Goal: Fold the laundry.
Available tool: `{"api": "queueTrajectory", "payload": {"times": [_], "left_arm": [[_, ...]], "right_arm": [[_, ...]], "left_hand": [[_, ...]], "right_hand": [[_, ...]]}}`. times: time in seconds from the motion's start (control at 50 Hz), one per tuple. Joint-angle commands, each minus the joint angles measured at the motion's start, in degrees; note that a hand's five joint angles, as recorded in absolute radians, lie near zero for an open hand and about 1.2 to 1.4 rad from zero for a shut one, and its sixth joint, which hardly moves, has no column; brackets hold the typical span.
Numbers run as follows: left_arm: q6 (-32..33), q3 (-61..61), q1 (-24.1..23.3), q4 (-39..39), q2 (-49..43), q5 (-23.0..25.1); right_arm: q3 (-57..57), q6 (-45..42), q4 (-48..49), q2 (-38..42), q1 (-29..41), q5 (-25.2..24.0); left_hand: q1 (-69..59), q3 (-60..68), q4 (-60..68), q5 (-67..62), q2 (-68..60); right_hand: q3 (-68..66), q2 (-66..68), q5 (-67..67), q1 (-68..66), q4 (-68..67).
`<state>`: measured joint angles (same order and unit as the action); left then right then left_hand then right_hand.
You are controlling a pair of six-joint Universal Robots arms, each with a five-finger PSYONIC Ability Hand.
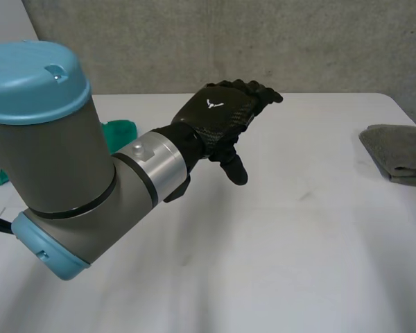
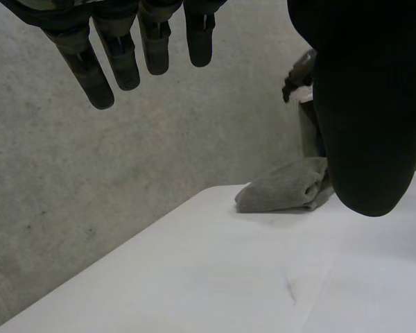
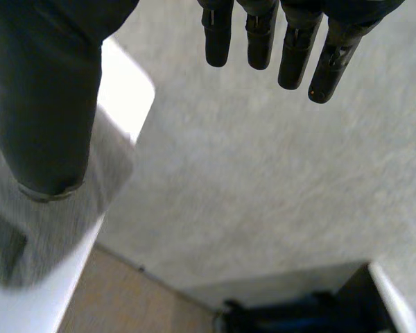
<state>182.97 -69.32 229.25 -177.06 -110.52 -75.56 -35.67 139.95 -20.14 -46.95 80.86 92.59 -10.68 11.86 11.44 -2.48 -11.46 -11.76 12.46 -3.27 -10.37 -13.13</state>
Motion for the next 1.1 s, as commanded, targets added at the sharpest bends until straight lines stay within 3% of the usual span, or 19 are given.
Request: {"api": "queueTrajectory", "payload": {"times": [0.02,0.16,0.32,0.38,0.44,0.52,0.6,0.76,0.82,0.96,1.1], "left_arm": [[0.5,-2.9,0.5,0.0,1.0,-0.8],[2.0,-6.0,3.1,-0.1,2.4,-1.0],[4.6,-10.2,15.2,-1.8,4.3,1.9],[6.4,-11.0,19.3,-2.6,4.1,3.6],[9.3,-11.4,26.4,-4.2,3.6,4.1],[14.3,-10.6,35.1,-10.7,-1.6,4.0],[20.6,-9.5,40.0,-17.4,-6.3,4.5],[28.1,-1.6,45.1,-26.5,-22.9,7.2],[28.3,2.2,45.8,-26.6,-28.1,9.5],[28.6,9.6,46.0,-26.7,-35.4,9.4],[28.8,16.9,45.9,-26.6,-41.0,9.5]], "right_arm": [[-15.6,4.3,13.7,-10.3,10.0,-2.7],[-35.0,10.6,25.0,-24.2,18.7,-13.5],[-51.7,11.4,28.6,-31.7,29.2,-21.3],[-56.1,11.1,28.1,-32.2,32.5,-22.7],[-59.0,10.9,28.1,-32.2,34.0,-22.6],[-63.7,10.3,28.4,-32.2,34.4,-22.5],[-66.7,9.0,28.6,-31.9,34.0,-22.5],[-70.4,6.0,28.7,-31.7,33.5,-22.1],[-71.4,5.8,28.7,-31.7,33.4,-22.1],[-73.2,5.7,28.7,-32.2,33.2,-22.0],[-74.8,5.7,28.7,-33.6,31.0,-22.0]], "left_hand": [[0.6,-1.8,-1.4,2.4,1.4],[0.6,-1.8,-1.4,2.4,1.4],[0.7,-1.9,-1.4,2.5,1.5],[0.7,-1.9,-1.4,2.5,1.5],[0.7,-1.9,-1.4,2.5,1.5],[0.7,-1.9,-1.4,2.5,1.5],[0.7,-1.9,-1.4,2.5,1.5],[0.7,-1.9,-1.4,2.5,1.5],[0.7,-1.9,-1.4,2.5,1.5],[0.6,-1.8,-1.4,2.4,1.4],[-10.1,8.9,9.4,-8.3,-9.3]], "right_hand": [[1.8,-2.5,3.3,0.4,3.1],[1.8,-2.5,3.3,0.4,3.1],[1.8,-2.5,3.3,0.4,3.1],[1.8,-2.5,3.3,0.4,3.1],[1.8,-2.5,3.3,0.4,3.1],[1.8,-2.5,3.3,0.4,3.1],[1.8,-2.5,3.3,0.4,3.1],[1.8,-2.5,3.3,0.4,3.1],[1.8,-2.5,3.3,0.4,3.1],[1.8,-2.5,3.3,0.4,3.1],[1.8,-2.5,3.3,0.4,3.1]]}}
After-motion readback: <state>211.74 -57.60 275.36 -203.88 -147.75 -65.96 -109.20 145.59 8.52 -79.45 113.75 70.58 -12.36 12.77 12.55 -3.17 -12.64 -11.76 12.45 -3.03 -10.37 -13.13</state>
